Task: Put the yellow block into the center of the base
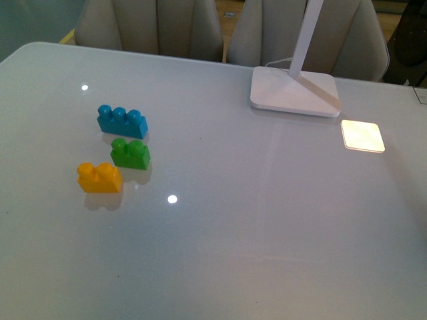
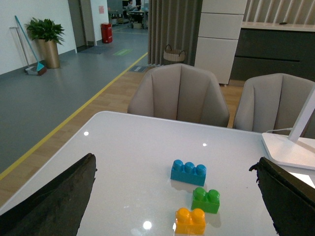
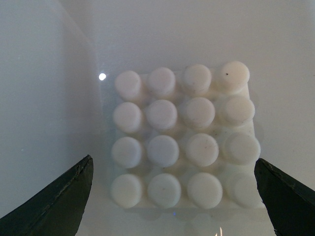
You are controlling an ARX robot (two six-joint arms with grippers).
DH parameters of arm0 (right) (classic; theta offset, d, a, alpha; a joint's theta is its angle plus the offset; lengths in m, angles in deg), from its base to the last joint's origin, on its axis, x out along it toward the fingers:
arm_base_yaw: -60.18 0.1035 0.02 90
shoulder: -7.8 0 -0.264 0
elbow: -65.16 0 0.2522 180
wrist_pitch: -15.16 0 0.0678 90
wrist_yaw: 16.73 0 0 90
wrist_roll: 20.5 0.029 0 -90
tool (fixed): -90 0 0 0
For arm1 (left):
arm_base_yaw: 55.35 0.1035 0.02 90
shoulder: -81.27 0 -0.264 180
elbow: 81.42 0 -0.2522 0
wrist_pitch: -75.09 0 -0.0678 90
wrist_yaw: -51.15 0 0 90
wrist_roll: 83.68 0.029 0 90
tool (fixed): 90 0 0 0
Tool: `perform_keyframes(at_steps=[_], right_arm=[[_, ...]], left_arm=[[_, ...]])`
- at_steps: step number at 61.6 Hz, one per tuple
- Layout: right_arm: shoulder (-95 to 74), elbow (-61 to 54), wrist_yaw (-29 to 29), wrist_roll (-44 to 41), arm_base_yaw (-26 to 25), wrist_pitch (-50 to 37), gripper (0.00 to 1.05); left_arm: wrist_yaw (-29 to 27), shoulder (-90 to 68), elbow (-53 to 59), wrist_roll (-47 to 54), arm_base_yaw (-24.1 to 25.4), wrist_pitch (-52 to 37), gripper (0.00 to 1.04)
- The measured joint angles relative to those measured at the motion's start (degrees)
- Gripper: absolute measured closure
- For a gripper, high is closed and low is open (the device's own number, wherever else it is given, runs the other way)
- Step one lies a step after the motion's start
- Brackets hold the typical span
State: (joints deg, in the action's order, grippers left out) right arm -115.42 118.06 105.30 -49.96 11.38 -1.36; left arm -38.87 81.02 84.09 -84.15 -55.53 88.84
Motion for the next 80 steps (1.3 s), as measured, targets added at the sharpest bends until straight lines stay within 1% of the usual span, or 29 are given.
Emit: perform_keyframes(at_steps=[11,17,25,42,66,80], right_arm=[[-6.05,4.17,0.48,-2.89,-0.39,-3.87,0.09],[-9.49,5.55,0.31,-5.38,-0.55,-4.48,0.09],[-12.90,6.91,0.61,-6.12,-1.33,-5.20,0.09],[-15.21,9.94,2.78,-4.09,-2.12,-8.02,0.09],[-18.93,12.83,2.03,-1.20,-1.49,-8.33,0.09],[-18.69,10.78,0.85,1.11,0.11,-7.74,0.09]], left_arm=[[0.02,0.00,0.00,0.00,0.00,0.00,0.07],[0.02,0.00,0.00,0.00,0.00,0.00,0.07],[0.02,0.00,0.00,0.00,0.00,0.00,0.07],[0.02,0.00,0.00,0.00,0.00,0.00,0.07],[0.02,0.00,0.00,0.02,0.00,0.00,0.07],[0.02,0.00,0.00,0.02,0.00,0.00,0.07]])
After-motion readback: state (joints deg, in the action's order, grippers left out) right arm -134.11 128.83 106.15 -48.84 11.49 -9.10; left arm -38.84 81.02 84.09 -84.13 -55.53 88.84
